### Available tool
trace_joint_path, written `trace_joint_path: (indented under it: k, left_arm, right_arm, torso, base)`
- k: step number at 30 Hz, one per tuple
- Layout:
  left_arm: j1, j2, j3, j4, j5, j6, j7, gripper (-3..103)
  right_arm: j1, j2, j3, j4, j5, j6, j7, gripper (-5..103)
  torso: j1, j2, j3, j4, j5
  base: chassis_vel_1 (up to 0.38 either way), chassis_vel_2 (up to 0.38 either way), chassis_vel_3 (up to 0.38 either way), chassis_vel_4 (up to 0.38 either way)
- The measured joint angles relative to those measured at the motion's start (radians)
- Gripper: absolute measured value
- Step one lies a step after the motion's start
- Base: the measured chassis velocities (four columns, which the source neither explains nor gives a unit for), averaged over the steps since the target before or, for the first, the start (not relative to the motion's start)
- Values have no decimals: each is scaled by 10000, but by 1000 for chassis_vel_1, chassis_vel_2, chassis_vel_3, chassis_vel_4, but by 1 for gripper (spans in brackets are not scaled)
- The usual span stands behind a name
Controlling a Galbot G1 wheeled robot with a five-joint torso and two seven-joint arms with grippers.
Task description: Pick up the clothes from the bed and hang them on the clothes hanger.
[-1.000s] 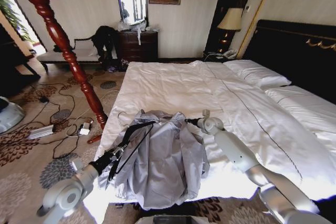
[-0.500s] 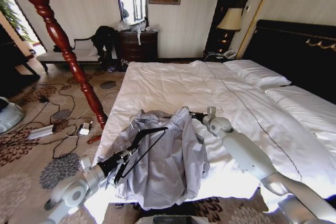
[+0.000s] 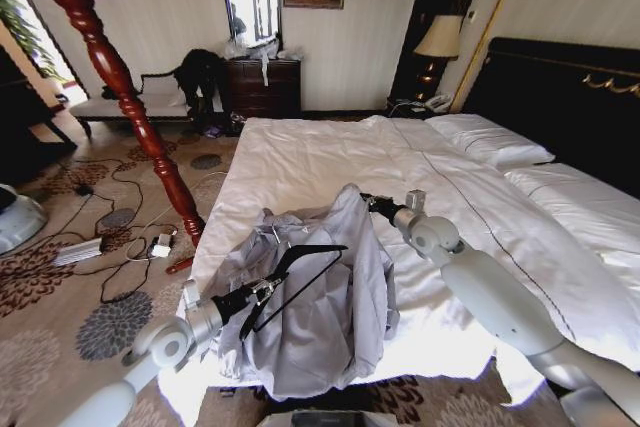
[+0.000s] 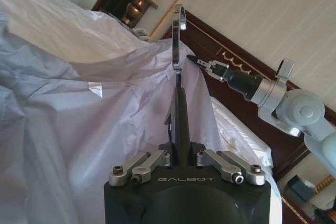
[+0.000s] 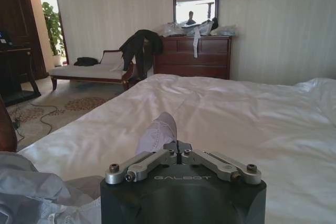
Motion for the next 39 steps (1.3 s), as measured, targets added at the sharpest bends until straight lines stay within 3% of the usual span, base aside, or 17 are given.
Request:
trace_joint_path:
  k: [14, 39]
  left_arm:
    - [-2113, -87, 1974, 331, -302, 95, -88, 15]
    - [-3950, -1028, 3234, 1254, -1347, 359, -265, 15]
  right_arm:
    - [-711, -803, 746, 1030, 191, 87, -69, 0]
    - [-2220, -1089, 1638, 2619, 386, -190, 100, 0]
  torso:
    - [0, 0, 0, 4, -1]
    - [0, 0, 0, 3, -2]
  base:
    - [0, 0, 0, 0]
    - [0, 0, 0, 0]
